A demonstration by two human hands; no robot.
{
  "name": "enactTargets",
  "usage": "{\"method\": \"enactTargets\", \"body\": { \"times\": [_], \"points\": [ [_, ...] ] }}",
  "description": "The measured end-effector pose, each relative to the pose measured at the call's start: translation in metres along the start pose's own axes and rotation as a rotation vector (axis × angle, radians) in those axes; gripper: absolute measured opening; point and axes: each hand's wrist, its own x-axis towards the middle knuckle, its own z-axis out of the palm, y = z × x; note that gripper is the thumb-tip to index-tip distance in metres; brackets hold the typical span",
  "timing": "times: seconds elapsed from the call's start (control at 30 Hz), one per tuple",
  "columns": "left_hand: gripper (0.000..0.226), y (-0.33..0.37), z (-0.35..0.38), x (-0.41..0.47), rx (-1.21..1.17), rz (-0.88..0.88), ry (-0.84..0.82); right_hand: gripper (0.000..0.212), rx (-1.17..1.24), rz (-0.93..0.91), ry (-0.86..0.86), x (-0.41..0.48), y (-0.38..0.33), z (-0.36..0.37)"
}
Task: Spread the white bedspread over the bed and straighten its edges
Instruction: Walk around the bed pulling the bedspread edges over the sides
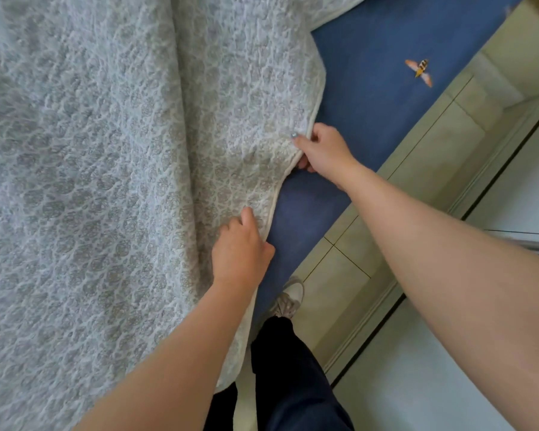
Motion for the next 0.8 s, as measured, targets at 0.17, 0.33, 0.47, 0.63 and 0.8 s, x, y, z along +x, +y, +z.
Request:
{"method": "enactTargets", "body": {
  "times": [0.17,0.33,0.47,0.63,0.8],
  "points": [
    [0.081,0.01,-0.008,0.021,0.141,-0.04,-0.117,0.034,-0.256,-0.046,0.033,0.01,0.011,-0.022],
    [0.028,0.015,-0.005,0.015,-0.018,-0.064,0.027,0.033,-0.385,-0.034,0.063,0.014,0.028,-0.04],
    [0.011,0.028,0.002,0.007,-0.153,0.02,0.017,0.034,-0.373,-0.042,0.133,0.006,0.052,-0.046],
    [0.022,0.083,0.015,0.0,-0.155,0.215,-0.132,0.032,-0.434,-0.027,0.28,-0.006,0.078,-0.082],
    [0.012,0.117,0.021,0.005,-0.019,0.262,-0.326,0.041,-0.428,-0.019,0.303,-0.029,0.107,-0.121]
  ]
}}
